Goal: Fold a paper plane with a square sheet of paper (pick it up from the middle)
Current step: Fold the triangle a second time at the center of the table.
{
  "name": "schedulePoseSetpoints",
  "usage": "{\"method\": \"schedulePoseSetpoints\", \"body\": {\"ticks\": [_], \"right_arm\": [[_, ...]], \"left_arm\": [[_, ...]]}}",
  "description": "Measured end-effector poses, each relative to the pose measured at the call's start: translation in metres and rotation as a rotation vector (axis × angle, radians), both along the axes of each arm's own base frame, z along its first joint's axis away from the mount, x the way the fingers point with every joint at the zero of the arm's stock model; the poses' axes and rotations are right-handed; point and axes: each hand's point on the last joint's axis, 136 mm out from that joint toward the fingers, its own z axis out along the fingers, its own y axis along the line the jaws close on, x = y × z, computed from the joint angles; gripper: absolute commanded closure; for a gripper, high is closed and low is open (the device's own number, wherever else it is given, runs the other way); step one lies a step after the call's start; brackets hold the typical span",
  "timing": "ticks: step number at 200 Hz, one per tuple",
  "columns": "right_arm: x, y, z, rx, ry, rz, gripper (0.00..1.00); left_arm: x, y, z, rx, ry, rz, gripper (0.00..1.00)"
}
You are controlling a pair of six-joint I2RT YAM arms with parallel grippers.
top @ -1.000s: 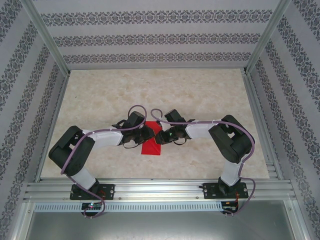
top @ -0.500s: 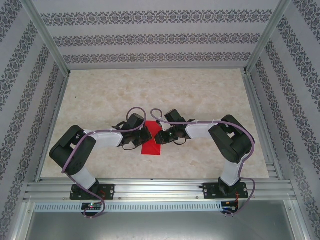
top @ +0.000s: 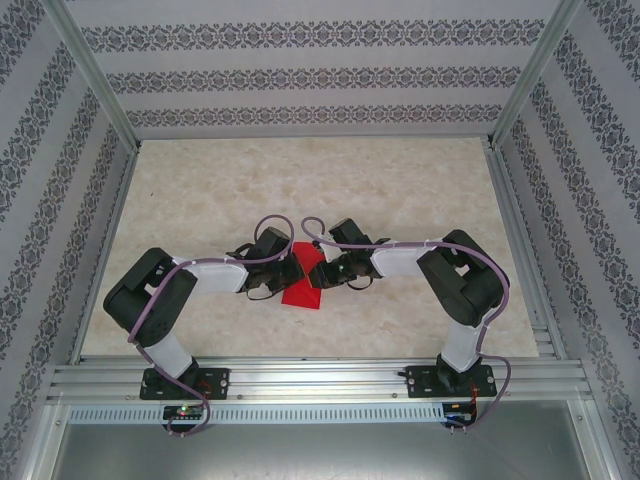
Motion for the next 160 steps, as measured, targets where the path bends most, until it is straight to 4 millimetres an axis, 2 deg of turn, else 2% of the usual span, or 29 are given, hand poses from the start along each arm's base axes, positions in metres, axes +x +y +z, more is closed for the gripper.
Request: {"method": "schedulePoseSetpoints", "body": {"ticks": [16, 33, 62, 77, 95, 117, 142, 160], "right_arm": [[0.002, -0.001, 0.003, -0.005, -0.007, -0.012, 0.74], [0.004, -0.005, 0.008, -0.017, -0.008, -0.041, 0.65], [0.008, -0.014, 0.035, 0.009, -0.045, -0.106, 0.61], [0.007, -0.016, 0.054, 0.042, -0.066, -0.138, 0.64], [0.002, -0.015, 0.067, 0.097, -0.057, -0.168, 0.76], [-0.012, -0.009, 0.063, 0.115, 0.006, -0.192, 0.81], [-0.031, 0.0, 0.05, 0.122, 0.088, -0.199, 0.82], [-0.037, 0.004, 0.042, 0.117, 0.134, -0.206, 0.82]], "left_arm": [[0.001, -0.001, 0.0, -0.003, -0.004, 0.0, 0.95], [0.001, -0.001, 0.0, -0.004, -0.006, -0.001, 0.95], [0.001, -0.001, 0.0, -0.006, -0.01, -0.002, 0.95], [0.001, -0.001, 0.0, -0.006, -0.011, -0.002, 0.95], [0.0, 0.0, 0.001, -0.006, -0.013, -0.004, 0.95], [0.001, 0.0, 0.001, -0.004, -0.016, -0.008, 0.94], [0.0, 0.0, 0.001, -0.003, -0.019, -0.011, 0.94], [-0.001, 0.0, 0.001, -0.002, -0.02, -0.013, 0.94]]}}
